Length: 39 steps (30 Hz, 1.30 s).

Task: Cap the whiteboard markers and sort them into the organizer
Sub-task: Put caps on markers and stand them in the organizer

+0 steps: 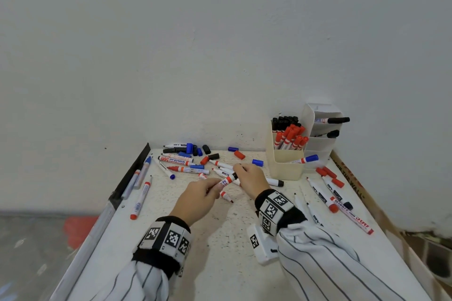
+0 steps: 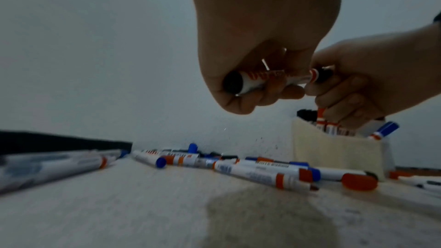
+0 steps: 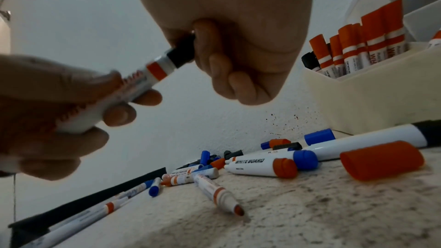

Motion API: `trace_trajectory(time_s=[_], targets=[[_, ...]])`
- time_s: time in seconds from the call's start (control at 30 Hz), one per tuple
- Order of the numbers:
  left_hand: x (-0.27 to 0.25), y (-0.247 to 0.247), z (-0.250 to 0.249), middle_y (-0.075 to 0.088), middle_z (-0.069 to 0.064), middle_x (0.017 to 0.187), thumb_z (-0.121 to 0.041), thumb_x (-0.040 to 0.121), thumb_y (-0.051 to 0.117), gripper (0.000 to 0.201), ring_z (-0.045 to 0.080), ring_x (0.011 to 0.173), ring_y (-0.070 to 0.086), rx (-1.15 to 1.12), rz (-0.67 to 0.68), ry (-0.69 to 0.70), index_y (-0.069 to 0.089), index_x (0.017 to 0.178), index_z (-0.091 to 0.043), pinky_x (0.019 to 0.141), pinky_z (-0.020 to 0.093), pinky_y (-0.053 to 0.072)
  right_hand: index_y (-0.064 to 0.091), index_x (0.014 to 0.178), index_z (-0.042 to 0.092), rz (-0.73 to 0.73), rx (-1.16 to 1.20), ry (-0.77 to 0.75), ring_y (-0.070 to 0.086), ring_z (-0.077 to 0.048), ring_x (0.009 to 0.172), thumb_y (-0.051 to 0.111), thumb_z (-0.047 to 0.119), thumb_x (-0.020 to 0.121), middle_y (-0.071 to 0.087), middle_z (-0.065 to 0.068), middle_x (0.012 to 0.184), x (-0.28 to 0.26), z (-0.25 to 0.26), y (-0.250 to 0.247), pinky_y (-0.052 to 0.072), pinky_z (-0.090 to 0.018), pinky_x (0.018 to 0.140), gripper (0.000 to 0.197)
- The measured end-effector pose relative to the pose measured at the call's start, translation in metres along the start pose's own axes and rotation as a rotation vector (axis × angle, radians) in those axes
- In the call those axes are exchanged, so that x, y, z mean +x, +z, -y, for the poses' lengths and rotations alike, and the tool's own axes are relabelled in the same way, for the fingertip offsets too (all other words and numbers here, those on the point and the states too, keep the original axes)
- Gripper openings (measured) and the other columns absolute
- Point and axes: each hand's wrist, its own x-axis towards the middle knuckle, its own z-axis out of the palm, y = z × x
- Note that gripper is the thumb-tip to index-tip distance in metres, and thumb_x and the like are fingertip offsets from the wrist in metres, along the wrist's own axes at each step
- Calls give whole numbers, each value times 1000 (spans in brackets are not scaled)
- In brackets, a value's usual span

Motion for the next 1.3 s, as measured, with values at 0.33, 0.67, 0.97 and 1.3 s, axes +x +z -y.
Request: trace_trajectory(time_s=[0.33,0.67,0.97,1.3], targets=[[-24,10,-15,57,-13,86,-21,82,68,18,5,80,56,-15,-59,51,58,95,-27,70,13,46,45,65,17,64,-161,42,36,-12,60,38,32,95,37,2,62,-35,-8,-25,28,-26,56,34],[-38,29,-16,65,-2,96,-35,96,45,32,13,84,58,264,41,53,58,123,-24,75,27,49,37,58,16,17,-139,168,31,-10,53,33,29,98,33,2,58,-54,-21,-22,25,-23,50,41],[-46,21,-22,47,-3,66,-37,98,37,33,9,54,41,-5,304,-58,53,71,-27,52,21,35,34,52,16,-9,-9,6,26,-10,49,39,19,95,28,3,52,-68,-30,-10,22,-22,48,44],[-32,10,-27,33,-9,50,-50,96,33,42,8,37,22,-417,582,-277,42,69,-20,36,17,18,40,56,17,77,-21,-144,29,-7,49,37,25,98,31,4,53,-58,-28,-20,26,-18,49,43]])
